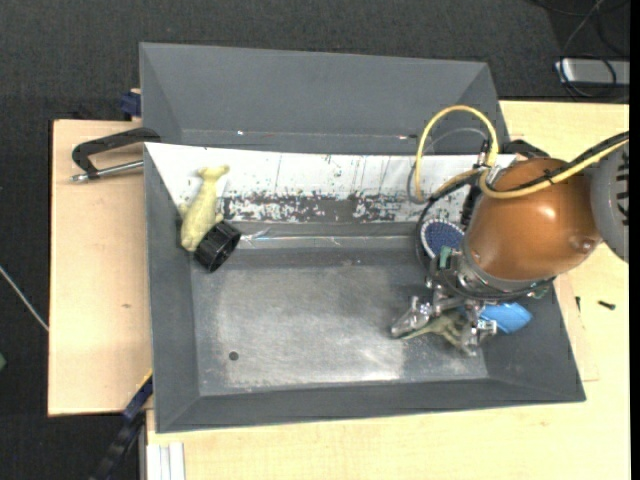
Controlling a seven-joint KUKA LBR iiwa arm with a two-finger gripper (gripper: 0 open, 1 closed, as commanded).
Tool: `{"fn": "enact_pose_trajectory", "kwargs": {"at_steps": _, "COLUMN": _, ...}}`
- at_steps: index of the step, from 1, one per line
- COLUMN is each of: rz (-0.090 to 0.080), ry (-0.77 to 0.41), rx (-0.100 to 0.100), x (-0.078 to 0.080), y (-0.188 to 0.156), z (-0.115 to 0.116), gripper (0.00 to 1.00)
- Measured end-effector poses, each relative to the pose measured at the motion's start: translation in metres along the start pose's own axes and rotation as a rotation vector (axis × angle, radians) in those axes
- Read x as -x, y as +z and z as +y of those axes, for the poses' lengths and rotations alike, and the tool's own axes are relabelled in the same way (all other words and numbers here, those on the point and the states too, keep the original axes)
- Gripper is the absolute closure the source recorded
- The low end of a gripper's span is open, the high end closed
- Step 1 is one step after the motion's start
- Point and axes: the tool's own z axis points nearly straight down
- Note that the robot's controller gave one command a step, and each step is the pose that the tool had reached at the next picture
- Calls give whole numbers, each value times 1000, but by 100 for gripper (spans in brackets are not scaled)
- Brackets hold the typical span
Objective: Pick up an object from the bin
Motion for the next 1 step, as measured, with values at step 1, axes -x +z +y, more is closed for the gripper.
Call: {"fn": "enact_pose_trajectory", "kwargs": {"at_steps": 1, "rz": 11, "ry": -26, "rx": 3, "x": 21, "y": 8, "z": -53, "gripper": 0}}
